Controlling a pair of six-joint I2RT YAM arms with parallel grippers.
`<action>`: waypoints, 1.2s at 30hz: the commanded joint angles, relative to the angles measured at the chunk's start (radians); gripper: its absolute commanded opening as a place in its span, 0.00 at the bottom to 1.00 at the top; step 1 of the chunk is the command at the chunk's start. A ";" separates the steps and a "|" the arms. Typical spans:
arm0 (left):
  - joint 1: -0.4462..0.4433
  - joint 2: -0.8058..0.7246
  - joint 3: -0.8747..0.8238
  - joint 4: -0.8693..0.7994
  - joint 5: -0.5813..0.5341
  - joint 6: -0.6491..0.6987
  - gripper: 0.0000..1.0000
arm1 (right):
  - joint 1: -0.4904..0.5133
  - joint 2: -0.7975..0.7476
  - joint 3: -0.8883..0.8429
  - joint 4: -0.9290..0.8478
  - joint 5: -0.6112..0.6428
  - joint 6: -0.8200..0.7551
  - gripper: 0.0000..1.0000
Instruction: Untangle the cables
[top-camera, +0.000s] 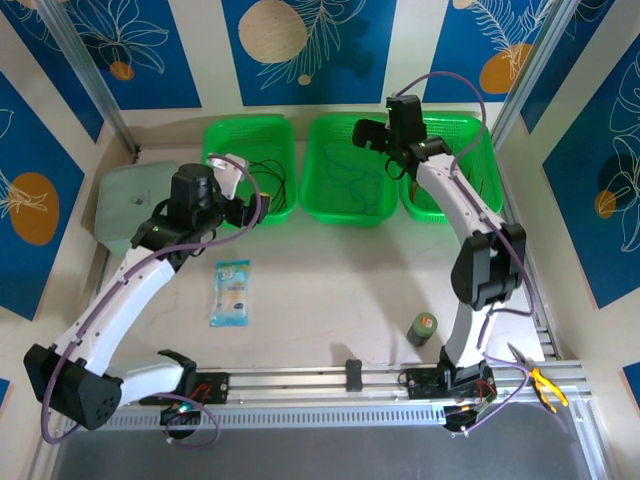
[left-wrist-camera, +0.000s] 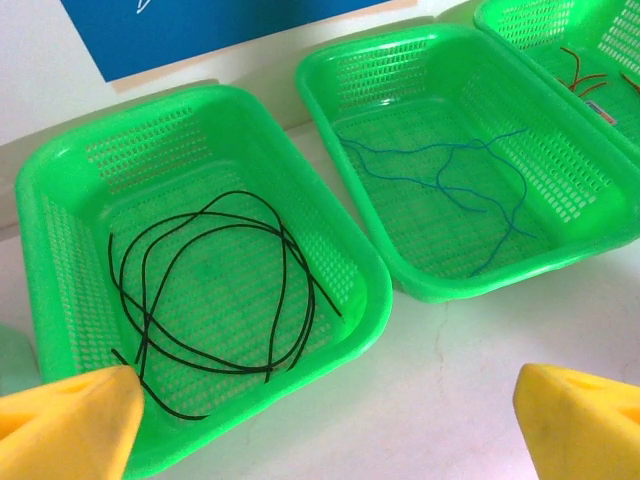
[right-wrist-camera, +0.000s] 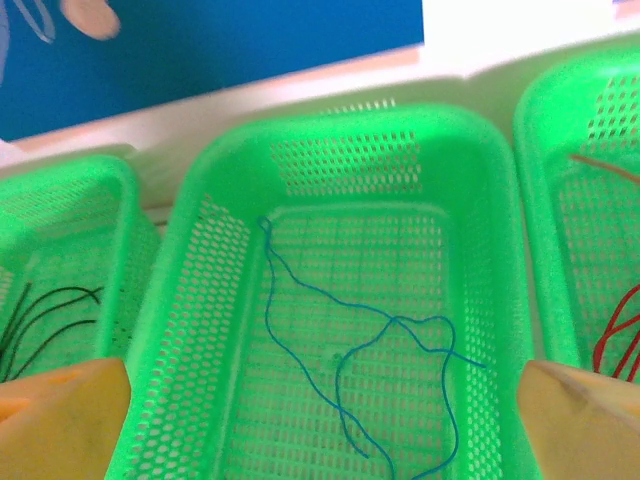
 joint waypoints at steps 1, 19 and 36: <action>0.020 -0.034 -0.026 0.020 0.008 -0.024 0.99 | -0.019 -0.105 -0.100 0.112 -0.007 -0.050 0.99; 0.106 -0.290 -0.601 0.592 -0.351 0.024 1.00 | -0.417 -0.680 -1.038 0.715 -0.203 -0.115 0.99; 0.107 -0.070 -0.900 1.206 -0.343 0.127 1.00 | -0.464 -0.503 -1.260 1.059 -0.192 -0.157 0.99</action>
